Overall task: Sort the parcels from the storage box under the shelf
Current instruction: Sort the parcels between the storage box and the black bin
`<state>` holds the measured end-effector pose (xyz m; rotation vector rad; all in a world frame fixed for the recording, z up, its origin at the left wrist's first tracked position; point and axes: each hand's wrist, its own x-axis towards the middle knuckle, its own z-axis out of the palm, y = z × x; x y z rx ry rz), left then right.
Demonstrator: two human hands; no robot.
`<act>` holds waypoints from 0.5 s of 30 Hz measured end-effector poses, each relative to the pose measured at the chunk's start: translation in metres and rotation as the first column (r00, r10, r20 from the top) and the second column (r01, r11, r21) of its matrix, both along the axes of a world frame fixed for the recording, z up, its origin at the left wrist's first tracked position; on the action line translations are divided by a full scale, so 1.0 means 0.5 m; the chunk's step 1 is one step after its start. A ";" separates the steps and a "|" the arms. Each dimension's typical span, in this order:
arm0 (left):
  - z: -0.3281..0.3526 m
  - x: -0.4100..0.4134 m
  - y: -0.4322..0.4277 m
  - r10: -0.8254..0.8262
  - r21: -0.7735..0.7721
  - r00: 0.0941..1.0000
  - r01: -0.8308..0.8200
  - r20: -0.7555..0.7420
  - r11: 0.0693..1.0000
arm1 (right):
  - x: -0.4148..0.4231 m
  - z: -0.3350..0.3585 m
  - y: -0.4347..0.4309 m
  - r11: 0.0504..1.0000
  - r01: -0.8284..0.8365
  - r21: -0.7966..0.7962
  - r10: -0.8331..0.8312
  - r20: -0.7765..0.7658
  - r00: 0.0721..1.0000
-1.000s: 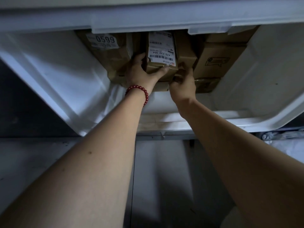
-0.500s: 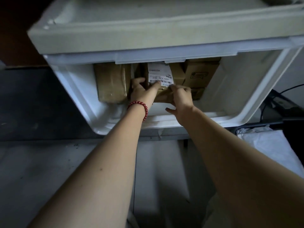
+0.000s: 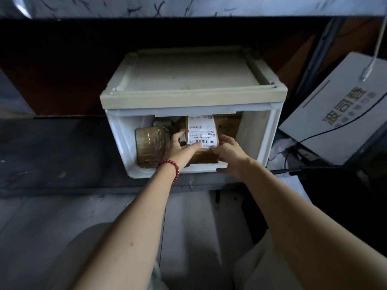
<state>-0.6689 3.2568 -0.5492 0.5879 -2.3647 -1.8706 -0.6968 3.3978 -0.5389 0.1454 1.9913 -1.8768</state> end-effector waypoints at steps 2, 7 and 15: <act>-0.006 0.028 0.010 0.022 0.093 1.000 -0.021 -0.015 0.995 | 0.022 0.000 0.010 1.000 0.004 -0.028 -0.004 0.006 1.000; -0.033 0.105 0.029 0.102 0.184 0.993 -0.089 -0.061 0.979 | 0.074 -0.028 0.020 0.986 0.007 -0.167 0.003 0.060 0.998; -0.029 0.168 0.003 0.003 -0.067 0.997 -0.008 -0.073 0.998 | 0.158 -0.090 -0.007 0.972 -0.003 -0.235 0.032 0.120 0.992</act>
